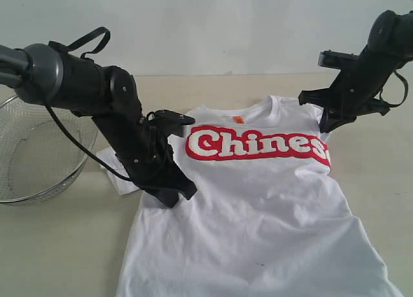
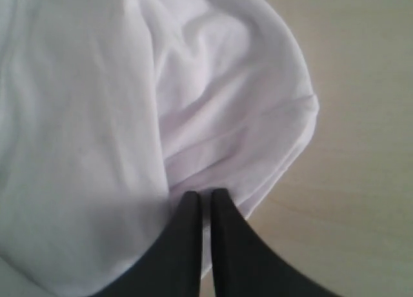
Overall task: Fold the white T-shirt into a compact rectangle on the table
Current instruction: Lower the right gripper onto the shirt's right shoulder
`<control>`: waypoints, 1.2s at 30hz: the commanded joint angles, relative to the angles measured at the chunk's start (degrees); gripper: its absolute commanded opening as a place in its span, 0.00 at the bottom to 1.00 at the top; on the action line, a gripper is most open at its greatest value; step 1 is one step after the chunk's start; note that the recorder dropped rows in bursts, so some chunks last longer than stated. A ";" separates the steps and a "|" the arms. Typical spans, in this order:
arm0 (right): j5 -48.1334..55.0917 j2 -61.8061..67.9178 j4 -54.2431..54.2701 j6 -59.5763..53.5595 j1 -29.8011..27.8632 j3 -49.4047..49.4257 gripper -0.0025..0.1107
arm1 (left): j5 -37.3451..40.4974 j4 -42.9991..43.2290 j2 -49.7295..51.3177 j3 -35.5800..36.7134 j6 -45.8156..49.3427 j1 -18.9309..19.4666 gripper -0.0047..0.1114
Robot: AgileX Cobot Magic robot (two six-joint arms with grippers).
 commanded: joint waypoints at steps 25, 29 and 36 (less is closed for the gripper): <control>-2.92 2.56 -8.66 4.24 -0.06 -0.31 0.02 | 0.71 -0.23 1.49 0.14 0.23 -0.46 0.08; -3.17 2.56 -12.77 7.23 -0.06 -0.31 0.02 | 0.71 -0.23 1.49 0.14 0.23 -0.46 0.08; -3.71 2.32 -17.69 10.38 -0.06 -0.58 0.02 | 0.71 -0.23 1.49 0.14 0.23 -0.46 0.08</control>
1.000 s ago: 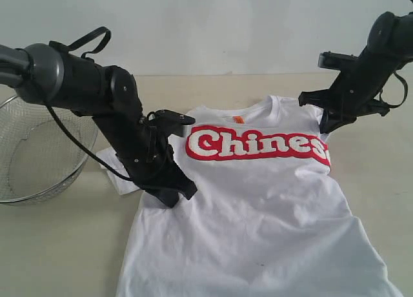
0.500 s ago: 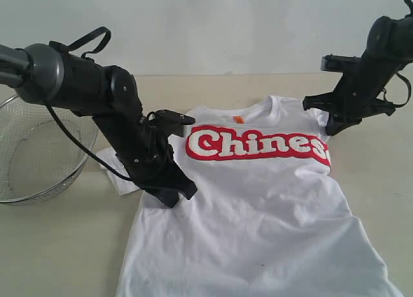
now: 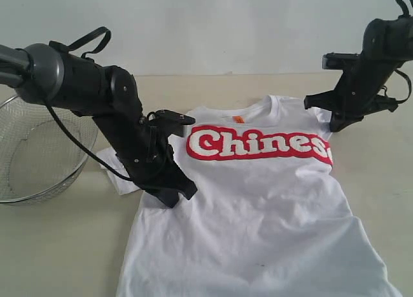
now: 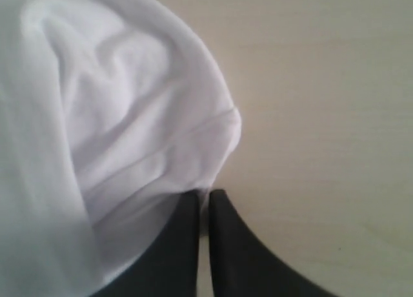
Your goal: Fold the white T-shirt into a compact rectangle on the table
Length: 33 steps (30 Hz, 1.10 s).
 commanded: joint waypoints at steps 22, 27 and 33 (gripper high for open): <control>2.35 4.49 13.25 -4.01 -0.51 -7.22 0.02 | 1.23 -0.12 1.49 0.26 0.23 -0.46 0.08; 3.31 5.27 10.89 -4.35 -0.51 -7.22 0.02 | 1.24 -0.22 1.49 0.26 0.23 -0.46 0.08; 5.70 5.27 -0.38 -0.67 -0.51 -7.22 0.02 | 1.35 -0.22 1.49 0.26 0.11 -0.46 0.08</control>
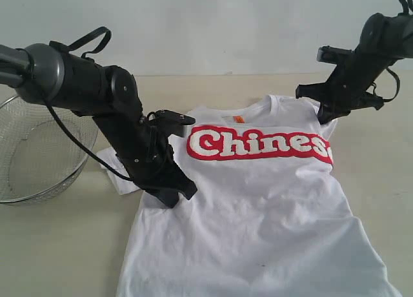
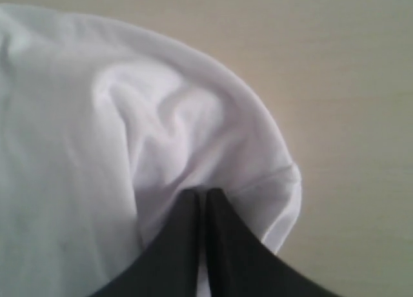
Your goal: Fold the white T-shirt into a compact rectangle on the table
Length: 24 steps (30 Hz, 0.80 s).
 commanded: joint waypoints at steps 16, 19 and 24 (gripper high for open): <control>4.95 1.27 -26.15 4.50 -0.24 -3.79 0.02 | 5.52 1.46 1.36 0.39 0.08 -0.46 0.08; 5.19 1.27 -26.28 4.17 -0.24 -6.02 0.02 | 6.32 1.85 1.36 0.39 0.08 -0.46 0.08; 7.13 2.01 -24.66 4.03 -0.24 -8.99 0.02 | 7.01 2.56 1.36 0.39 -0.28 -0.46 0.08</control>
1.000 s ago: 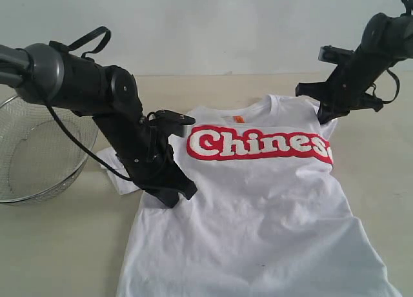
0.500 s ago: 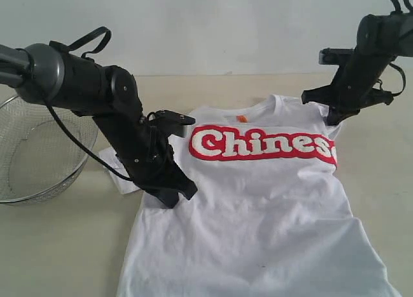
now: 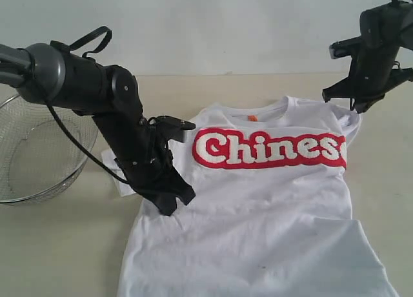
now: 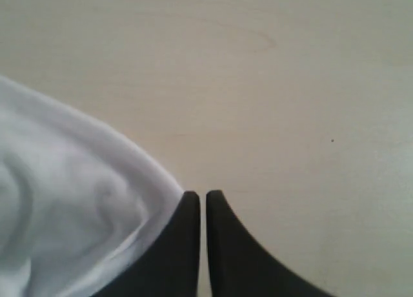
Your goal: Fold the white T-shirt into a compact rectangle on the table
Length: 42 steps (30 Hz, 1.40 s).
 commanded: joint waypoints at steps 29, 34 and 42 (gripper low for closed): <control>9.20 -0.28 8.31 -2.15 -0.26 6.03 0.02 | 2.63 1.92 1.19 0.67 -0.75 -0.46 0.08; 9.13 -0.28 1.02 -1.11 -0.26 6.03 0.02 | 2.63 1.92 1.19 0.67 -0.75 -0.46 0.08; 8.14 -0.28 -7.32 0.34 -0.26 6.03 0.02 | 3.01 1.92 1.19 0.67 -0.75 -0.46 0.08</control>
